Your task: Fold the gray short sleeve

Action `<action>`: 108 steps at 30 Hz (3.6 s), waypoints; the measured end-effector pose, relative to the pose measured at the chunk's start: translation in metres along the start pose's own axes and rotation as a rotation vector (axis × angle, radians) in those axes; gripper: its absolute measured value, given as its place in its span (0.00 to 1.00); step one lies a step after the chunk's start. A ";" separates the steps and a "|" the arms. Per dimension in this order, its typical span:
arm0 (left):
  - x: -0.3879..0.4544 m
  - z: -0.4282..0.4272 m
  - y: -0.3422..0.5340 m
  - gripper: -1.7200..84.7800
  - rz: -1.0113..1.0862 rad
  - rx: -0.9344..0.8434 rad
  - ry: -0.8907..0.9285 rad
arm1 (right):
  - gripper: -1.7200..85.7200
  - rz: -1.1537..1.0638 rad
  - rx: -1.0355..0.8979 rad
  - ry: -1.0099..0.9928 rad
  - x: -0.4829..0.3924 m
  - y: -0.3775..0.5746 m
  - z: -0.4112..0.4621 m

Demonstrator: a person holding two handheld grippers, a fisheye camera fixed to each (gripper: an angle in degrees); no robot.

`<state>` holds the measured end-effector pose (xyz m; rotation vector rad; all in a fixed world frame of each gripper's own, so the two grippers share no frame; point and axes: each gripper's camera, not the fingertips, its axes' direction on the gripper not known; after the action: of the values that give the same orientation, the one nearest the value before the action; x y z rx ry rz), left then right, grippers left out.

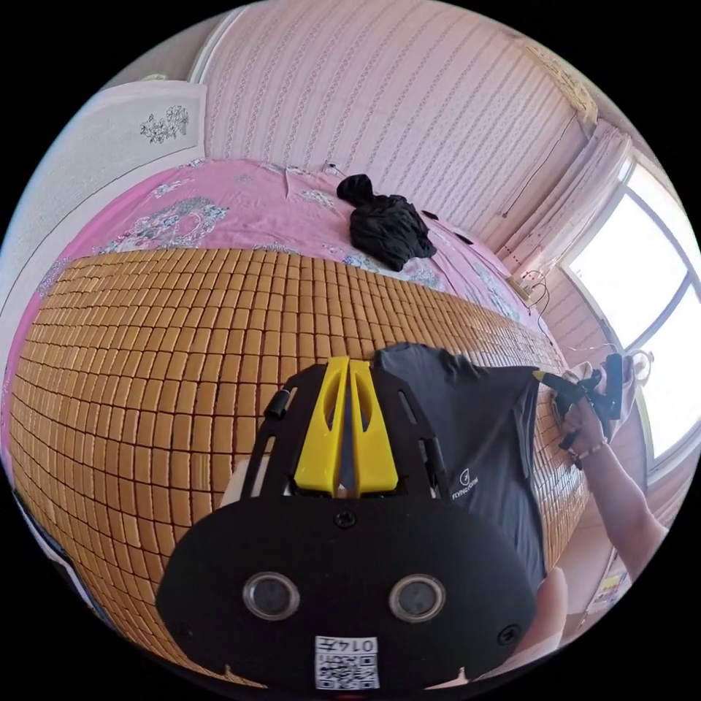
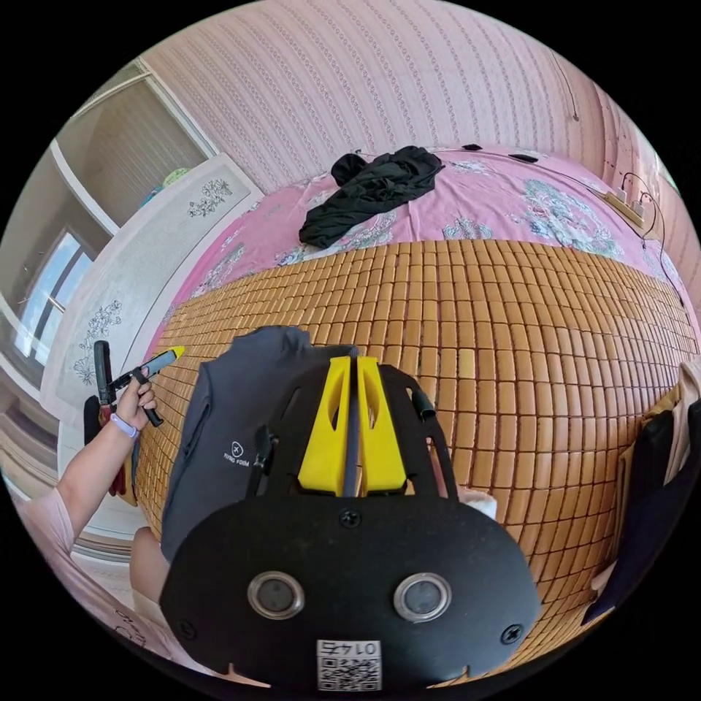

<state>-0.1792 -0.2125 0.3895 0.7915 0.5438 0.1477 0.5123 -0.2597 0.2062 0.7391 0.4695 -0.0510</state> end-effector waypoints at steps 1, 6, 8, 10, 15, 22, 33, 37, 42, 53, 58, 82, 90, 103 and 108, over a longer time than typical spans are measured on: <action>0.002 -0.014 0.000 0.01 0.012 0.031 0.036 | 0.03 -0.013 0.009 -0.029 -0.002 0.003 -0.011; 0.004 -0.057 0.028 0.01 0.099 0.045 0.083 | 0.03 -0.069 0.000 -0.040 -0.011 0.035 -0.042; 0.001 -0.053 0.045 0.01 0.108 -0.012 0.008 | 0.03 -0.053 -0.033 -0.004 -0.010 0.041 -0.039; -0.007 -0.041 0.053 0.02 0.060 -0.072 -0.031 | 0.03 -0.019 -0.046 -0.038 -0.005 0.043 -0.031; -0.026 -0.008 0.051 0.11 0.012 -0.126 0.003 | 0.03 -0.032 -0.078 -0.024 -0.003 0.034 -0.011; -0.038 0.047 0.024 0.02 0.084 -0.242 0.030 | 0.03 -0.091 -0.096 0.001 -0.002 0.010 0.014; -0.063 -0.040 0.019 0.01 -0.003 0.062 0.130 | 0.03 -0.014 0.007 -0.019 0.013 0.009 -0.042; -0.060 -0.101 0.070 0.01 0.130 0.072 0.244 | 0.03 -0.110 0.012 -0.108 0.002 0.066 -0.097; -0.078 -0.148 0.193 0.01 0.100 -0.064 0.333 | 0.03 -0.132 -0.152 -0.218 0.002 0.186 -0.129; -0.054 -0.152 0.303 0.07 0.108 -0.257 0.245 | 0.07 -0.028 -0.169 -0.147 -0.031 0.273 -0.129; 0.009 -0.108 0.288 0.11 0.299 -0.241 0.178 | 0.13 -0.293 -0.309 -0.152 -0.126 0.260 -0.064; -0.023 -0.120 0.358 0.10 0.296 -0.329 0.223 | 0.11 -0.254 -0.248 -0.098 -0.114 0.268 -0.115; -0.065 -0.048 0.251 0.12 0.044 -0.173 0.149 | 0.12 0.101 -0.199 0.004 -0.058 0.187 -0.050; -0.115 -0.012 0.269 0.03 -0.184 -0.130 0.142 | 0.02 0.168 -0.093 0.038 -0.066 0.189 -0.077; -0.072 -0.040 0.293 0.04 0.035 -0.135 0.137 | 0.02 0.020 -0.095 0.131 -0.120 0.204 -0.113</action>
<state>-0.2401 -0.0051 0.6034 0.6624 0.6431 0.2694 0.4030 -0.0472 0.3151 0.6566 0.5857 0.0389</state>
